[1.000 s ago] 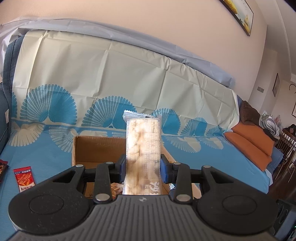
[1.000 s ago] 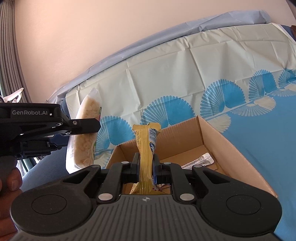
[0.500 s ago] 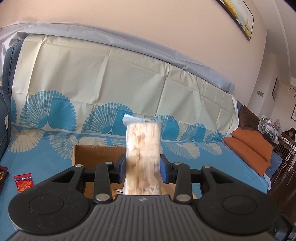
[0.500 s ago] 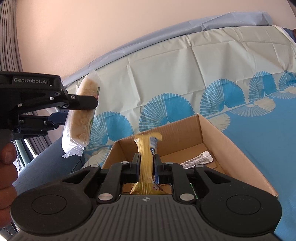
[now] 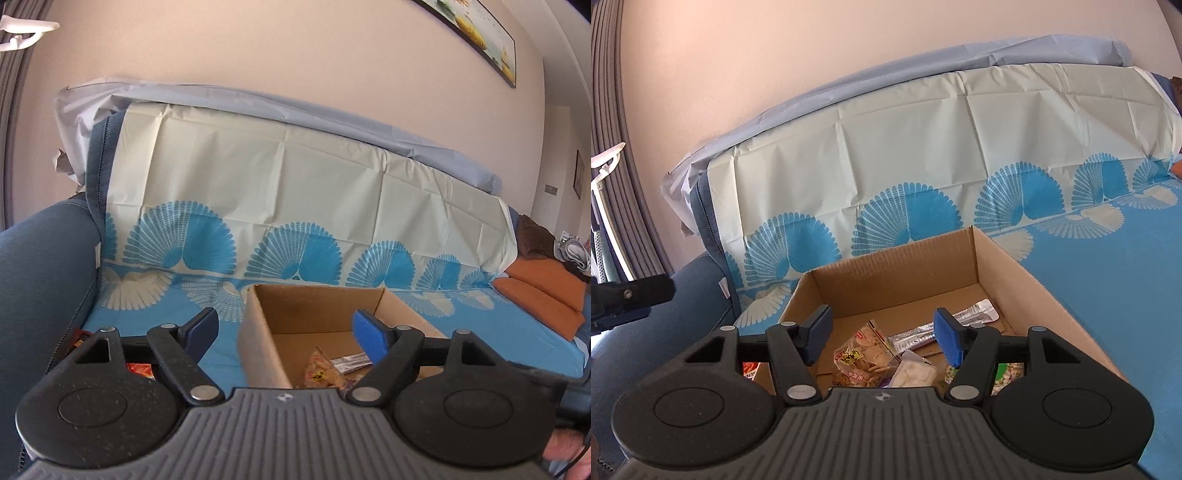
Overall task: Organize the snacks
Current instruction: 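Carry both bars over the box and open both tools to drop them, then move both tools back toward the red packs and chocolate bar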
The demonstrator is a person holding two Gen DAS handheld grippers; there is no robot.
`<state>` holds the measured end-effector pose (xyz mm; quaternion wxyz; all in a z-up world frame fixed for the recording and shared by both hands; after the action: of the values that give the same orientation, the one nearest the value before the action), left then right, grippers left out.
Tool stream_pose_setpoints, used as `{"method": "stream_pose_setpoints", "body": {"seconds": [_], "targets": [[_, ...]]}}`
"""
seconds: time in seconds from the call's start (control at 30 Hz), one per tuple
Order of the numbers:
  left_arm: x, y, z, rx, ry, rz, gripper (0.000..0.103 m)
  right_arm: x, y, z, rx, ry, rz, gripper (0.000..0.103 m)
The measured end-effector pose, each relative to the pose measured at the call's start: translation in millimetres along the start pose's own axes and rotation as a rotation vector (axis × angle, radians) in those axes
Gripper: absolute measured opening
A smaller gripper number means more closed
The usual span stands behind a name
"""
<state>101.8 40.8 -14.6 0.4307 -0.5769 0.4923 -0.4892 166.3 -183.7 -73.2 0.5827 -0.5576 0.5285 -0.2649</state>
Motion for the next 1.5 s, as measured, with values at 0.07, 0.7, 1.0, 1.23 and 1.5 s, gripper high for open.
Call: {"method": "stream_pose_setpoints", "body": {"seconds": [0.07, 0.7, 1.0, 1.23, 1.5], "targets": [[-22, 5, -6, 0.0, -0.032, 0.036, 0.084, -5, 1, -2, 0.003, -0.005, -0.017, 0.064], [-129, 90, 14, -0.095, -0.178, 0.17, 0.028, -39, 19, -2, -0.014, 0.014, -0.254, 0.061], [-155, 97, 44, -0.109, -0.318, 0.151, 0.029, -51, 22, -3, 0.035, 0.055, -0.366, 0.034], [-186, 109, 63, -0.151, -0.44, 0.107, 0.03, -67, 23, -2, 0.01, 0.021, -0.368, 0.034], [-214, 103, 63, -0.114, -0.583, 0.101, 0.032, -152, 20, 21, -0.089, -0.14, -0.211, 0.035]]}}
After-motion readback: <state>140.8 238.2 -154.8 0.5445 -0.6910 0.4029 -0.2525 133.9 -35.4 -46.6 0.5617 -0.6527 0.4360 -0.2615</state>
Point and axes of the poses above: each gripper's, at about its wrist camera, not at the fingertips, and z roughly the way its jaws point, x to its right, y to its underside, the point moved 7 cm from there along z, roughly the way its jaws point, and after that the axes turned 10 degrees about x, right-handed, at the moved point
